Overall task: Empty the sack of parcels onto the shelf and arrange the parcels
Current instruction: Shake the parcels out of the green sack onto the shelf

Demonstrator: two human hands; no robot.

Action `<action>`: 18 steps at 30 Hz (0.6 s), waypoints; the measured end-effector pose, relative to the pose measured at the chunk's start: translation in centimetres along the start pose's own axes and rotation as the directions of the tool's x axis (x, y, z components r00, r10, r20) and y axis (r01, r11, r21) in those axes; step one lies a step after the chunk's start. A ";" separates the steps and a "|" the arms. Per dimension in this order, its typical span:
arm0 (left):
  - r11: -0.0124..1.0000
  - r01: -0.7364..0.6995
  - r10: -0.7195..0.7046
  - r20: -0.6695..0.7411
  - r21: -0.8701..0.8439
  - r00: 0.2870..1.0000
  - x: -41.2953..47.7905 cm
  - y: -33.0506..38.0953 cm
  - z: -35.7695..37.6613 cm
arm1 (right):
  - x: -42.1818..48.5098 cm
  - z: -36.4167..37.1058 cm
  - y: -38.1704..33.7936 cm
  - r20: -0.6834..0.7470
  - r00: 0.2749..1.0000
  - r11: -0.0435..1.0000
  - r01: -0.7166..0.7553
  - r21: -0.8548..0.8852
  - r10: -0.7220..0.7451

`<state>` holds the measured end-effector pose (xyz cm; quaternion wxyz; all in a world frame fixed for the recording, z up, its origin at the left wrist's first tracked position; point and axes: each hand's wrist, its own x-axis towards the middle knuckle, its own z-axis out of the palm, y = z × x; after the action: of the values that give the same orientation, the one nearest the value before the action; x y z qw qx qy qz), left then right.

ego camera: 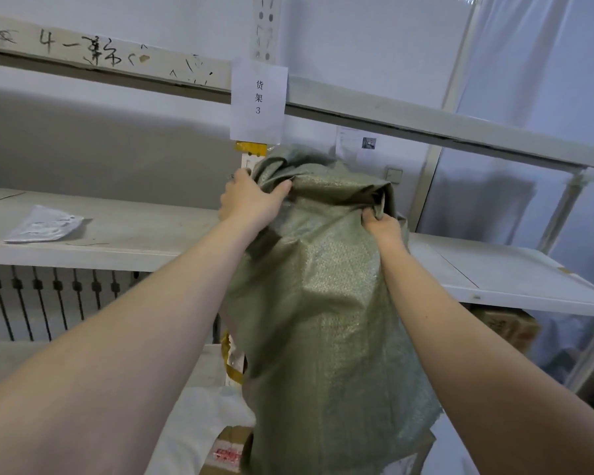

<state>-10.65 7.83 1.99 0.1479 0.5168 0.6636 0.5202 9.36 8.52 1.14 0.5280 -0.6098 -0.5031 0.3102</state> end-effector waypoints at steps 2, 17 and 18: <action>0.993 0.097 -0.093 -0.063 0.065 0.994 -0.8 -0.9 0.5 | 0.6 0.1 0.3 -0.077 0.996 0.998 -0.056 -0.007 0.055; 0.932 0.306 -0.332 -0.117 -0.195 0.936 0.5 -2.1 0.1 | -0.2 -0.5 1.1 0.618 0.766 0.984 -0.150 -0.096 0.177; 0.939 0.280 -0.309 -0.133 -0.199 0.942 0.5 -2.3 0.2 | -0.2 -0.6 1.3 0.616 0.761 0.974 -0.098 -0.203 0.205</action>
<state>-11.91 8.51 0.09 0.2153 0.3523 0.6945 0.5892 10.18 8.21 0.03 0.2507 -0.5484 -0.6234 0.4978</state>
